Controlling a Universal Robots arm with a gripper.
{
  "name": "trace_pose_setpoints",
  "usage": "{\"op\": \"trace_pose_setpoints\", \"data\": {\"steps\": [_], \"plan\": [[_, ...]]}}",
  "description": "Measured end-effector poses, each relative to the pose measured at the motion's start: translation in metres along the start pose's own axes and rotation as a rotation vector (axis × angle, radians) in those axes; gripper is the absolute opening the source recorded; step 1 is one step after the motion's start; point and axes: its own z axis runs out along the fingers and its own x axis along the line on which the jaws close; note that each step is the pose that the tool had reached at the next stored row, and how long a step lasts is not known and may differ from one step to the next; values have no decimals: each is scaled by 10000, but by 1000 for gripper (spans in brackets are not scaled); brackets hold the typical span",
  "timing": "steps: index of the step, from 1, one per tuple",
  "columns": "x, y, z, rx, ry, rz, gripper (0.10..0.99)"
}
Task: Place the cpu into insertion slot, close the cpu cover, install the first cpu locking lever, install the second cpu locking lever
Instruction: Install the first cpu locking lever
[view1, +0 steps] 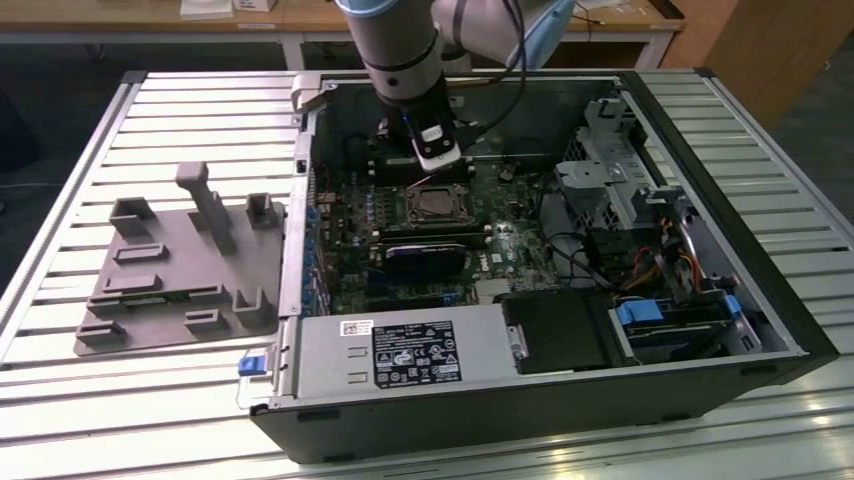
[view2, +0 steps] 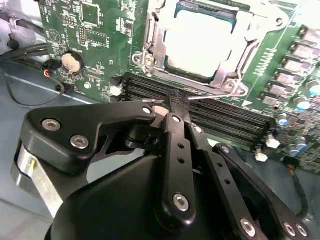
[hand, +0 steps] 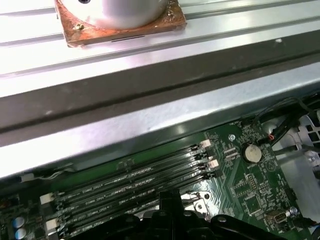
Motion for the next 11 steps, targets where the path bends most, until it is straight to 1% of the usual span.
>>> {"op": "trace_pose_setpoints", "data": {"steps": [6,8,11], "plan": [[-23,32,60,44,-42,107,106],[-26,34,77,75,-65,160,106],[-24,31,98,147,-125,302,106]]}}
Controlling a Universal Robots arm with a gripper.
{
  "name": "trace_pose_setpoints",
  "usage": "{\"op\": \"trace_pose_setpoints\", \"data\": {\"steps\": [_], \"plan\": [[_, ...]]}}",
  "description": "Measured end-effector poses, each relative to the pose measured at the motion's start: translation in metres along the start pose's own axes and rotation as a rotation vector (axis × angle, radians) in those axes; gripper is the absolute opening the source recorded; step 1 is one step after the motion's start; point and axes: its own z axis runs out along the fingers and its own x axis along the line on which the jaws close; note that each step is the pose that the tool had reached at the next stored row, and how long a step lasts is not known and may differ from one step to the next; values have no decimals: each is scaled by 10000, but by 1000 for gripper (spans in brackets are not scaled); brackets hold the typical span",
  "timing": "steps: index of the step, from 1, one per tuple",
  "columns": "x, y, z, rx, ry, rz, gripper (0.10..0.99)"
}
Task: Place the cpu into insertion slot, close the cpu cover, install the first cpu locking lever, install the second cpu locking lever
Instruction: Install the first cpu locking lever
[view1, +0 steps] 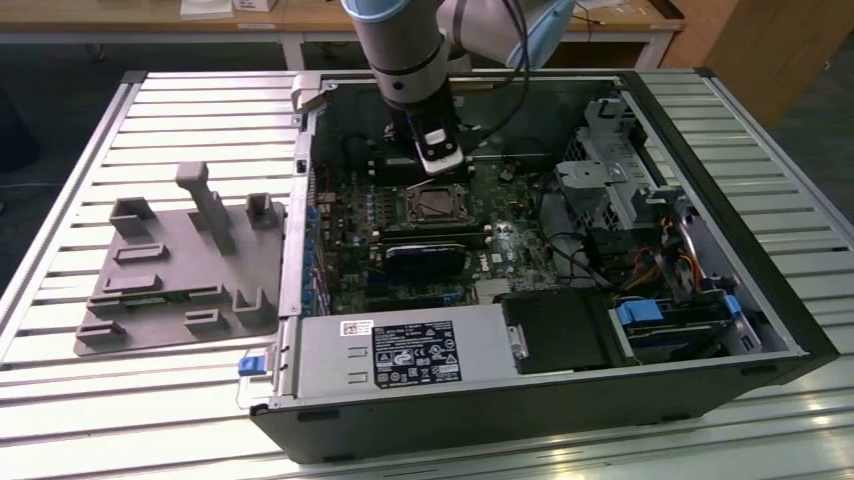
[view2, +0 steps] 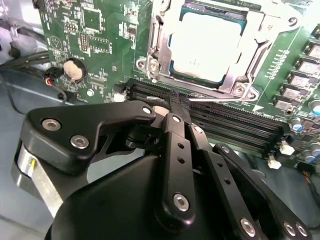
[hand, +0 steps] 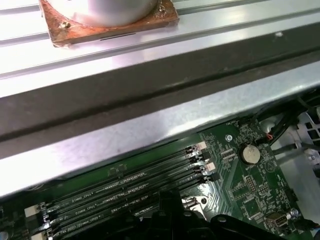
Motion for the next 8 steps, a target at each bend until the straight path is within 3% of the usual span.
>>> {"op": "trace_pose_setpoints", "data": {"steps": [8], "plan": [[31,54,42,126,-111,281,106]]}}
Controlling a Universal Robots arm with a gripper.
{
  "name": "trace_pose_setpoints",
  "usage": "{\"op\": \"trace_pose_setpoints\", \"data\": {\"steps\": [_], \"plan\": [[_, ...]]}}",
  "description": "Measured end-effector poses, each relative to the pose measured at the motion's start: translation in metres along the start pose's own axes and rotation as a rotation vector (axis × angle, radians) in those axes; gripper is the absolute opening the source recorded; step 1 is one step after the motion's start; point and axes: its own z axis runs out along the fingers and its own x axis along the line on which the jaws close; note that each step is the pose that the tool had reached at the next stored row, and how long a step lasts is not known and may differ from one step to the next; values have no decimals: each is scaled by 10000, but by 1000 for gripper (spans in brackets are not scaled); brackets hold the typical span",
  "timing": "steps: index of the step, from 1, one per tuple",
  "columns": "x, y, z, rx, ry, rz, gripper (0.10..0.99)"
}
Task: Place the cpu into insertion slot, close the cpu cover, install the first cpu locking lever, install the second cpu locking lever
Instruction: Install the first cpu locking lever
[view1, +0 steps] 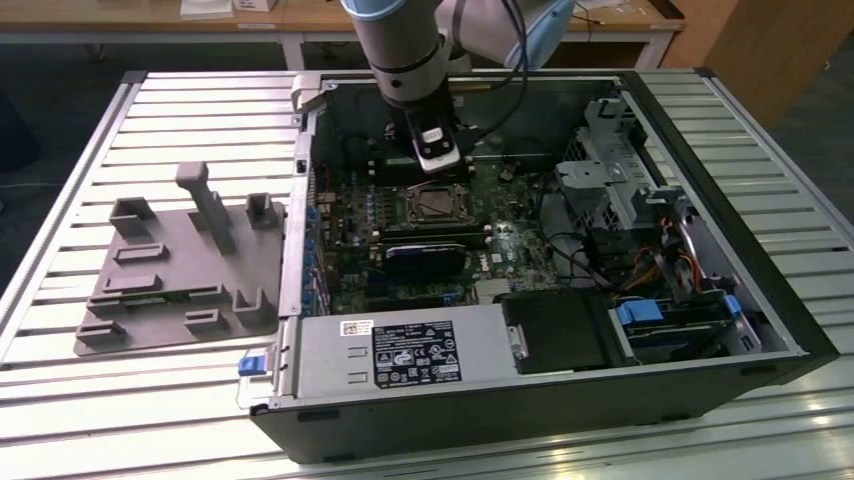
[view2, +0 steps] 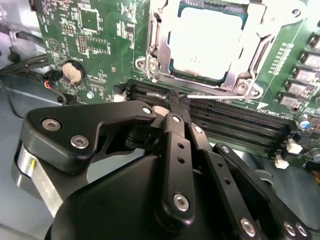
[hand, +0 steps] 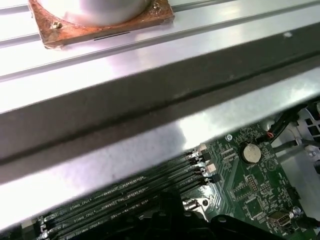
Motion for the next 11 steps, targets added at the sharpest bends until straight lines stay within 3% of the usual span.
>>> {"op": "trace_pose_setpoints", "data": {"steps": [7,11], "plan": [[8,1,26,189,-184,521,106],[17,11,41,245,-256,764,106]]}}
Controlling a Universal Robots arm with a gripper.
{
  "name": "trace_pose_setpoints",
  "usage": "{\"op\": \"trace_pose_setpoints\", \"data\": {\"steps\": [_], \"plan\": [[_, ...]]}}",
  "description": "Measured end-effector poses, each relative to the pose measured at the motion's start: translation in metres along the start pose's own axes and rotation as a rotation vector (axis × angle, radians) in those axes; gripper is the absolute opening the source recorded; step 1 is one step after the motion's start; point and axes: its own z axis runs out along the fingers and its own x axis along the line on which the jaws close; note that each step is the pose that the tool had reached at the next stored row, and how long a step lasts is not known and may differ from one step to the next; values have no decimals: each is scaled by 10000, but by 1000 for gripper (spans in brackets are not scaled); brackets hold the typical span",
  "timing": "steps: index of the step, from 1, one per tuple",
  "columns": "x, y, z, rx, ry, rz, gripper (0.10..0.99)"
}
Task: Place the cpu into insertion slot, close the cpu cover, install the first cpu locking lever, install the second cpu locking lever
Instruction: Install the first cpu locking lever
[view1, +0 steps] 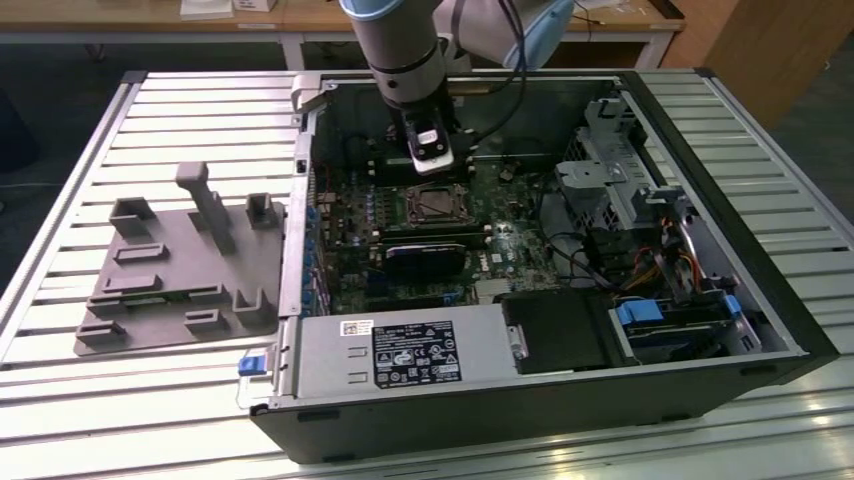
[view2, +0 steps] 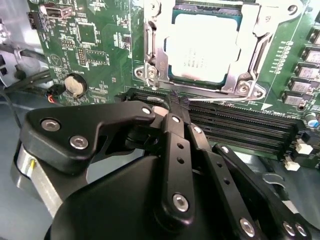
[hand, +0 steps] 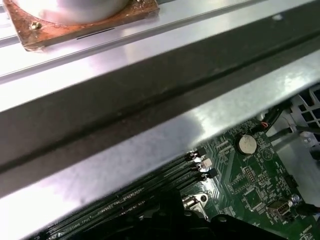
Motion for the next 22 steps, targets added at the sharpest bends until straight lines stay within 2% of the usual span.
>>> {"op": "trace_pose_setpoints", "data": {"steps": [7,22], "plan": [[19,25,20,85,-103,335,106],[42,32,67,291,-324,1006,106]]}}
